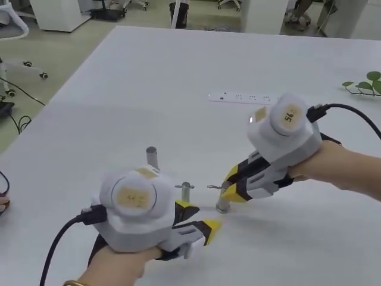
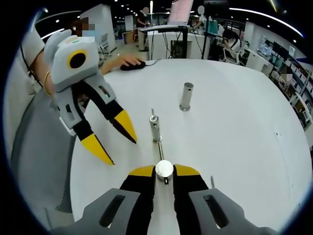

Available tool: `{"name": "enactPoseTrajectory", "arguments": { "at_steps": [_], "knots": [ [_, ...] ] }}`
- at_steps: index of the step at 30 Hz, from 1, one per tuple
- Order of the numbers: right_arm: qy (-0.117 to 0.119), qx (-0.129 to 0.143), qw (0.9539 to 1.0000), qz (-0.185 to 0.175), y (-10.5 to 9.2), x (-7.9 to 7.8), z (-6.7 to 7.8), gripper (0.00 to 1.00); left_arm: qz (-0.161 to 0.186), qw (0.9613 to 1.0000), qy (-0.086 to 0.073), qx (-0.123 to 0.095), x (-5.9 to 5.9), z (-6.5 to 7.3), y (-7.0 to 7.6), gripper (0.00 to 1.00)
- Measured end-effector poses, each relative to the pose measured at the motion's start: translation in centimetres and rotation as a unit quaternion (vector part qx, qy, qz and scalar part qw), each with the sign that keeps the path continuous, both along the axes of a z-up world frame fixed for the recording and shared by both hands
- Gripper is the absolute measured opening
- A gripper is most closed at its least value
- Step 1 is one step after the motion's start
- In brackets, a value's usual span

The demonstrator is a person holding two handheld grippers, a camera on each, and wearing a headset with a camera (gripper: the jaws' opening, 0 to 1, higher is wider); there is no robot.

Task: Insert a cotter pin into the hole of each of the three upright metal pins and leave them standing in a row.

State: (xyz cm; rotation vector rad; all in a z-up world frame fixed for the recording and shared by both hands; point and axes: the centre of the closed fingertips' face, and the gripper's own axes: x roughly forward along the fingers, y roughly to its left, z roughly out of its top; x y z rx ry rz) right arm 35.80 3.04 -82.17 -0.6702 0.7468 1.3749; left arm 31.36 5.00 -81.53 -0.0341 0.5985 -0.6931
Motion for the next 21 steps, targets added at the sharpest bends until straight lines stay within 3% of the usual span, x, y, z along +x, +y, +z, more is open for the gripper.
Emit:
{"name": "enactPoseTrajectory", "arguments": {
  "at_steps": [11,15,21],
  "knots": [
    [0.014,0.03,0.9992,-0.021,0.2,-0.4,1.1,0.21,0.006,0.9999,-0.013,-0.003,-0.6,1.2,0.6,0.3],
    [0.03,0.066,0.9964,-0.044,0.9,-0.4,2.5,0.25,0.007,0.9998,-0.018,-0.003,-1.0,1.5,1.1,0.32],
    [0.031,0.106,0.9916,-0.067,2.4,0.4,4.2,0.25,0.011,0.9996,-0.027,0.003,-1.4,1.9,2.3,0.38]
  ]
}}
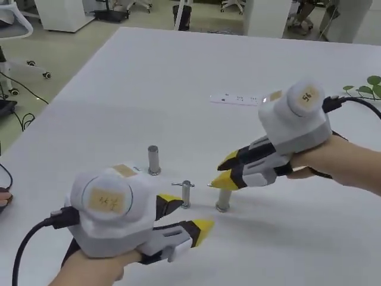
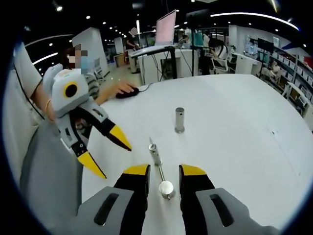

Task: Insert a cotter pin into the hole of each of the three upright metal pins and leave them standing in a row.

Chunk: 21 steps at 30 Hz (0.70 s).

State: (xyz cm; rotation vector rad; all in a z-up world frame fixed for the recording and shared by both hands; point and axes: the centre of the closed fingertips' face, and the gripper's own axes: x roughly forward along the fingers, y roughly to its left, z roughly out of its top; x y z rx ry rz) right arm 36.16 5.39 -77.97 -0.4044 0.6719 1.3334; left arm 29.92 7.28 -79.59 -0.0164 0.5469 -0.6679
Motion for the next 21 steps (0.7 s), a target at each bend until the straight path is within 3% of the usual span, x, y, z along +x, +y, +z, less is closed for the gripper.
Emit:
{"name": "enactPoseTrajectory", "arguments": {
  "at_steps": [9,14,21],
  "knots": [
    [-0.02,0.028,0.9993,-0.014,2.7,1.3,0.7,0.26,0.013,0.9998,-0.012,-0.001,-0.2,0.3,1.0,0.47],
    [-0.03,0.042,0.9985,-0.016,4.4,2.0,0.7,0.27,0.013,0.9996,-0.018,-0.014,-0.4,0.7,1.1,0.54],
    [-0.027,0.059,0.9974,-0.032,6.1,2.8,0.3,0.27,0.017,0.9993,-0.028,-0.019,-0.3,1.0,1.7,0.63]
  ]
}}
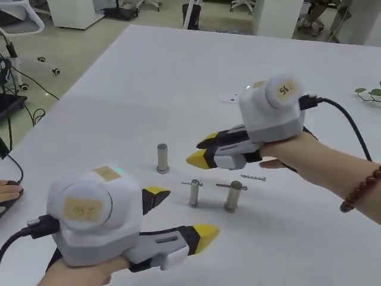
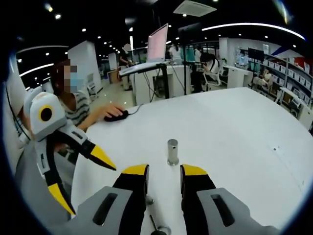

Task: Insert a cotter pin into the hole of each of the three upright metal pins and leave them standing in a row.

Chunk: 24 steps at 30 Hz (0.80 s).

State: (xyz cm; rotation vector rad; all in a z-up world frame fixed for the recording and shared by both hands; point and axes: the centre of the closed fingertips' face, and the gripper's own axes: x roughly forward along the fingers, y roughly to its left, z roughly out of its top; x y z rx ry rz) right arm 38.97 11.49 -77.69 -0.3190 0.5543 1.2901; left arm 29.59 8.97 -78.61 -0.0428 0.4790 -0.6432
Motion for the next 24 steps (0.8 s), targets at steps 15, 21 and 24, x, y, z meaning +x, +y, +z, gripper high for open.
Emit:
{"name": "enactPoseTrajectory", "arguments": {
  "at_steps": [15,21,24],
  "knots": [
    [-0.009,0.024,0.9995,-0.02,3.3,1.7,-1.6,0.32,-0.001,1.0,-0.008,0.006,-0.5,0.0,0.3,0.84],
    [-0.008,0.02,0.9995,-0.023,4.4,2.1,-2.6,0.33,0.009,0.9999,-0.005,0.005,-0.3,-0.1,1.0,0.91],
    [-0.006,0.023,0.9993,-0.028,4.8,2.5,-2.8,0.33,0.01,0.9999,-0.003,0.003,-0.4,-0.2,1.1,0.94]
  ]
}}
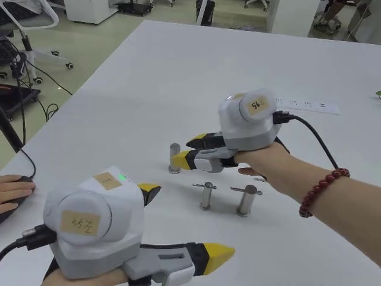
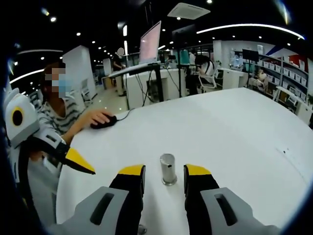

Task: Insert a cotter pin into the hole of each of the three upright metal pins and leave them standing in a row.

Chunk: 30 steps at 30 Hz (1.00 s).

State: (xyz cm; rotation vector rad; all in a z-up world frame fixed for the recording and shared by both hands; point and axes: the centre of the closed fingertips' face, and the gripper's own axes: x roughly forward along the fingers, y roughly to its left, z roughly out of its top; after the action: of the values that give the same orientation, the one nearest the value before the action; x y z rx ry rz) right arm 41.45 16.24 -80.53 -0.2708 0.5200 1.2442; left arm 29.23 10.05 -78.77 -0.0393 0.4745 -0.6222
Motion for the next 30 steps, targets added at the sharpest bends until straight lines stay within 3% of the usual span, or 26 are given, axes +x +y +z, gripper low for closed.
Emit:
{"name": "enactPoseTrajectory", "arguments": {
  "at_steps": [14,20,30],
  "knots": [
    [-0.002,-0.001,1.0,-0.003,1.9,1.0,-1.2,0.24,-0.008,1.0,-0.004,-0.004,0.2,0.1,-0.5,0.99],
    [-0.006,-0.012,0.9999,-0.01,1.7,1.2,-1.6,0.16,-0.017,0.9998,-0.003,-0.005,0.1,0.1,-1.0,0.99],
    [-0.008,-0.017,0.9997,-0.013,1.5,1.6,-1.8,0.14,-0.024,0.9997,-0.003,-0.002,0.0,0.0,-1.2,0.99]
  ]
}}
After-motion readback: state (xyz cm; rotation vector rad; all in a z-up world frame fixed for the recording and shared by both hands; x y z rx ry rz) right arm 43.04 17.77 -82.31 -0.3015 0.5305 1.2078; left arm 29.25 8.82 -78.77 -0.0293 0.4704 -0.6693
